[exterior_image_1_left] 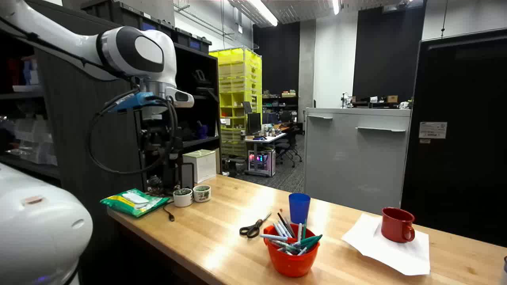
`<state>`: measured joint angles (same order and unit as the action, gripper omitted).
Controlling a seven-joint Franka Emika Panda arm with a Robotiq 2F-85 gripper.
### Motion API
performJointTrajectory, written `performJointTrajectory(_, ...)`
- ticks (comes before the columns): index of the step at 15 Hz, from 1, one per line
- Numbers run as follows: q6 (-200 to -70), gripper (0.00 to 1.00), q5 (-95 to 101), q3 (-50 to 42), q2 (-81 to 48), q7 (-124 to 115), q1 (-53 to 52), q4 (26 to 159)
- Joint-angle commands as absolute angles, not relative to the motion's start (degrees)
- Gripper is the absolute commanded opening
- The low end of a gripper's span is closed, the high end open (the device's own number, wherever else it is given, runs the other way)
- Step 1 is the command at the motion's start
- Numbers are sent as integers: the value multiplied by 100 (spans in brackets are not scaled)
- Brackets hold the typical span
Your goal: Move the orange cup forward
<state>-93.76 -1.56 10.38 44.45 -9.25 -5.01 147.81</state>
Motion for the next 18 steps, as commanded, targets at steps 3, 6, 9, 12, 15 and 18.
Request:
performJointTrajectory(3, -9369, 100, -140, 1014, 4438, -943, -533, 14772)
performJointTrajectory(6, -9369, 100, -140, 1014, 4438, -943, -533, 14772)
performJointTrajectory(9, -9333, 100, 62, 866, 4309, -739, -442, 14692)
performJointTrajectory(12, -9269, 100, 538, 566, 4113, -390, -264, 14525)
performJointTrajectory(15, -9282, 100, 1157, 167, 3846, 178, -90, 14315)
performJointTrajectory(18, -9363, 100, 1245, 34, 3921, 206, -67, 14392)
